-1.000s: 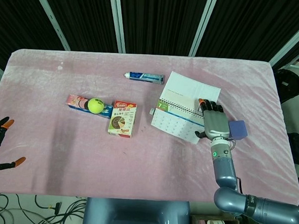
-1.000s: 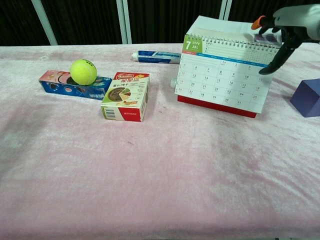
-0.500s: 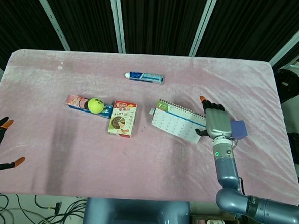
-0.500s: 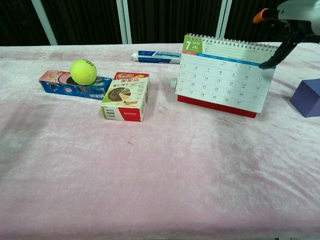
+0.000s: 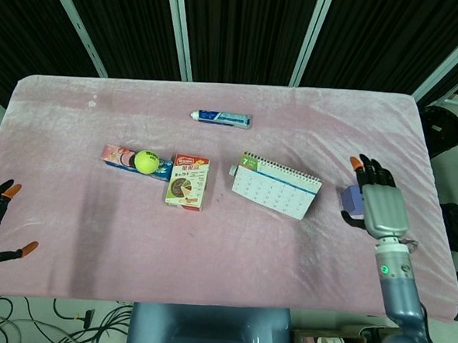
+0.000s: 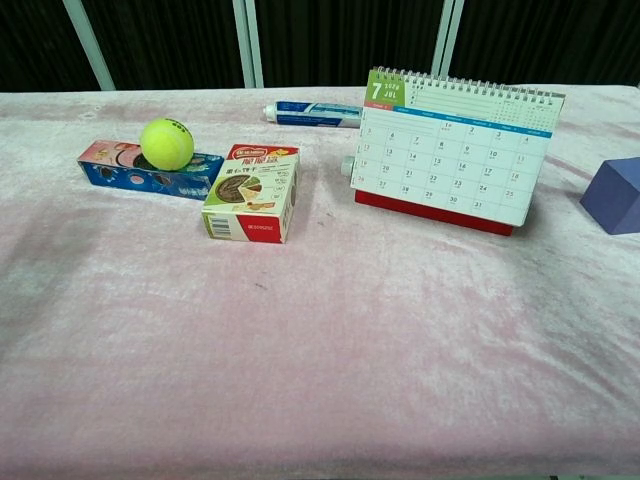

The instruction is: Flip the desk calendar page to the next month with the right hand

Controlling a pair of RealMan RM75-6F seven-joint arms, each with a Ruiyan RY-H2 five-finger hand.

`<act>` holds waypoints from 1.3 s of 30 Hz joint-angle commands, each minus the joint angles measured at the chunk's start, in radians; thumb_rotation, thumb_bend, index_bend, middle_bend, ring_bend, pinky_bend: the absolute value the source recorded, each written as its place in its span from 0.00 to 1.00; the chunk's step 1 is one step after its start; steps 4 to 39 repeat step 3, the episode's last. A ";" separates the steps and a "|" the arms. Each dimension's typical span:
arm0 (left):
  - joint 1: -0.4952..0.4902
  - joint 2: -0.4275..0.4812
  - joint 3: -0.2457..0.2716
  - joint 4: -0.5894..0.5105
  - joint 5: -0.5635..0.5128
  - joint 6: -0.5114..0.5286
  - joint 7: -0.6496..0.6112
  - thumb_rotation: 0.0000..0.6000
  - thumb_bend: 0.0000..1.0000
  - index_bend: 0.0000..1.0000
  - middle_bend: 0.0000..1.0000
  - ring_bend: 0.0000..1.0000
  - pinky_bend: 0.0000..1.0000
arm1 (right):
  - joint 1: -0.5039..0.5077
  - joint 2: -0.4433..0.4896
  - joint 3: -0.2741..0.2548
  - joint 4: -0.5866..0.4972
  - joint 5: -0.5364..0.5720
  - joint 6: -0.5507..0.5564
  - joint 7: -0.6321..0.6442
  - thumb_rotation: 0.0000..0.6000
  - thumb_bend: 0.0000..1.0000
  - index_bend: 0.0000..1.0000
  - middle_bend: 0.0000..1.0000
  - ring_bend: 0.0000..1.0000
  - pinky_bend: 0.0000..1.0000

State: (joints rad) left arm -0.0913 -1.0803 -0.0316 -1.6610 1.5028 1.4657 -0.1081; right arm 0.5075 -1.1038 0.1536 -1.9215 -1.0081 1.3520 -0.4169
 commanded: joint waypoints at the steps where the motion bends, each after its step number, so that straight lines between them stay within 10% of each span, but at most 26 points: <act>1: -0.001 0.001 0.005 0.002 0.006 -0.004 0.022 1.00 0.00 0.00 0.00 0.00 0.00 | -0.195 0.081 -0.177 0.065 -0.248 0.136 0.168 1.00 0.11 0.00 0.00 0.00 0.09; 39: -0.001 -0.002 0.006 0.003 0.011 0.000 0.039 1.00 0.00 0.00 0.00 0.00 0.00 | -0.250 0.078 -0.221 0.116 -0.322 0.182 0.220 1.00 0.11 0.00 0.00 0.00 0.08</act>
